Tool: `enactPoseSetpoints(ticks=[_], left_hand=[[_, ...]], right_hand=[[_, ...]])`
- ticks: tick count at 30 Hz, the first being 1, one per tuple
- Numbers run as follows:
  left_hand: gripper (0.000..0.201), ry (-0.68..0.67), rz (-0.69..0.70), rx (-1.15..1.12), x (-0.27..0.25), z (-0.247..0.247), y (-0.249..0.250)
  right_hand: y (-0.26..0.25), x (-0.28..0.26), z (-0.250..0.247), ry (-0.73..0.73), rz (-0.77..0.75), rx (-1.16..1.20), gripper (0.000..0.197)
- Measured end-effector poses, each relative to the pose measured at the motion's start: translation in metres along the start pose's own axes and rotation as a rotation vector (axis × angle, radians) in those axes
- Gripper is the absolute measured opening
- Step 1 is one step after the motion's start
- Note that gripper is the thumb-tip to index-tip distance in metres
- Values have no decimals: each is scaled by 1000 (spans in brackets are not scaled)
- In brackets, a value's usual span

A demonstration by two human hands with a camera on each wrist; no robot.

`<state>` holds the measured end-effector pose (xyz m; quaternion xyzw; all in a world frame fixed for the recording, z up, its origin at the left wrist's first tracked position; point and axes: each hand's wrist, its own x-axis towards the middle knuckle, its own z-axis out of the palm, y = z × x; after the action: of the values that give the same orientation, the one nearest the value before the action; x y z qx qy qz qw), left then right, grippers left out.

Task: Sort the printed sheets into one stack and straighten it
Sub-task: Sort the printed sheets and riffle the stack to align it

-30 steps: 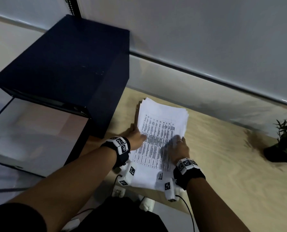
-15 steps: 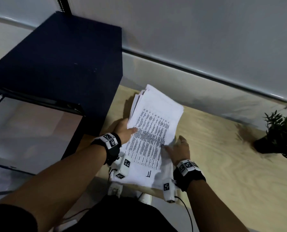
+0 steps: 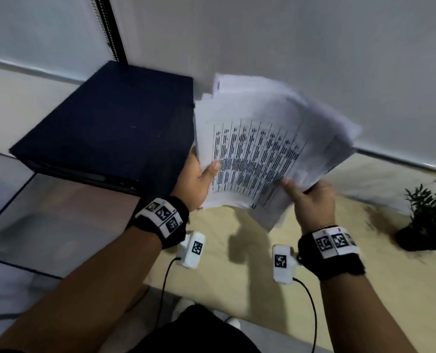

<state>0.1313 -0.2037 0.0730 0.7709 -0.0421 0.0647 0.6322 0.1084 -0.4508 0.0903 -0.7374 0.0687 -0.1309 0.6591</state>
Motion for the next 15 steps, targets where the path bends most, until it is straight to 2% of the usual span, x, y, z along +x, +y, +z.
enactPoseSetpoints(ticks=[4, 7, 9, 11, 13, 15], left_hand=[[60, -26, -120, 87, -8, -1, -20], [59, -69, -190, -44, -7, 6, -13], [60, -53, -183, -91, -7, 8, -9], [64, 20, -153, -92, -6, 7, -5], [55, 113, -96, -95, -5, 5, 9], [45, 187, -7, -164, -2, 7, 25]], right_hand=[[7, -5, 10, 35, 36, 14, 17], [6, -5, 12, 59, 57, 75, 19], [0, -7, 14, 54, 57, 112, 21], [-10, -9, 16, 70, 15, 139, 29], [-21, -9, 18, 117, -85, 158, 43], [-35, -8, 23, 130, -230, 118, 45]])
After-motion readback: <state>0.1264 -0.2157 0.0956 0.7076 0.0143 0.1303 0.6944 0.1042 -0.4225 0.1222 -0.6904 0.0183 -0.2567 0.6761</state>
